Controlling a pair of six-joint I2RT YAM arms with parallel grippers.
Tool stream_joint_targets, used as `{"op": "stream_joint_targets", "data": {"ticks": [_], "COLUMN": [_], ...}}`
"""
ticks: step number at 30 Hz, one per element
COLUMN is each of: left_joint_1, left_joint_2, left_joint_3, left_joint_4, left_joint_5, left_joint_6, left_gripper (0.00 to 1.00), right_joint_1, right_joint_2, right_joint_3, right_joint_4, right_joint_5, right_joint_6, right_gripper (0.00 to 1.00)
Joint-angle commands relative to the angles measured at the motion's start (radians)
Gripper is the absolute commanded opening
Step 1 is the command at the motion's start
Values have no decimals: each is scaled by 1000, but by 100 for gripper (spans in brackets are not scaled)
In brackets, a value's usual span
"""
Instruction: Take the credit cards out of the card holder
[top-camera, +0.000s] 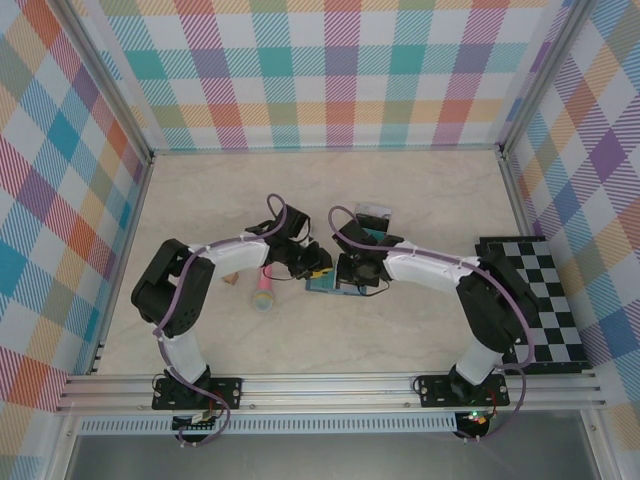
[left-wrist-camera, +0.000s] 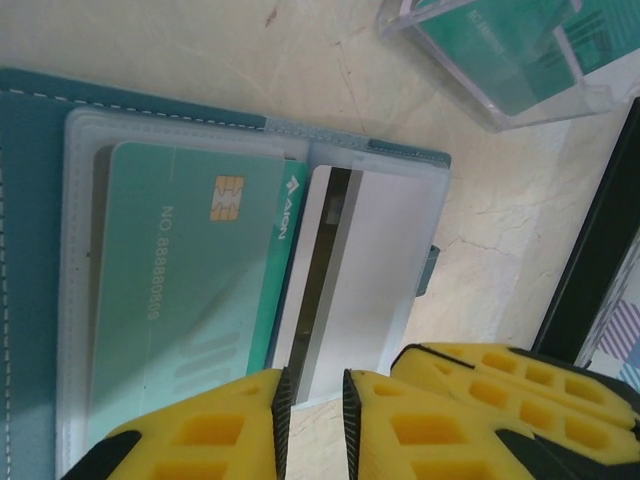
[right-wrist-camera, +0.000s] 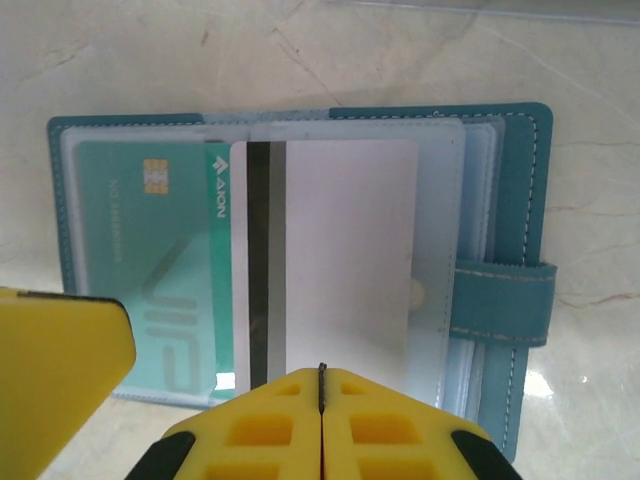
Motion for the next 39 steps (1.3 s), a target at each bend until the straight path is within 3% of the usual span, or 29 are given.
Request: {"op": "stream_joint_targets", "data": {"ticks": [1,9,19,39], "left_joint_1": [-1,-2,3,7], "left_joint_2": [44,88,132,153], "left_joint_3": [31,57,53,34], "left_joint_4": [-8,-11,-33,31], "left_joint_5": [38,85,94,127], "left_joint_6": [21,41,66,60], "left_gripper": [22,23,25,22], "right_joint_1": [-14,-37,-78,-84], "right_joint_2": [26,74,116,119], "right_joint_3": [41,40,-26,-30], "right_joint_4": [-30,-29,58,38], "right_joint_5": [-13,-50,-200,-197], "right_joint_6": [-18,-18,1,-3], "right_gripper": [8,8,7,7]}}
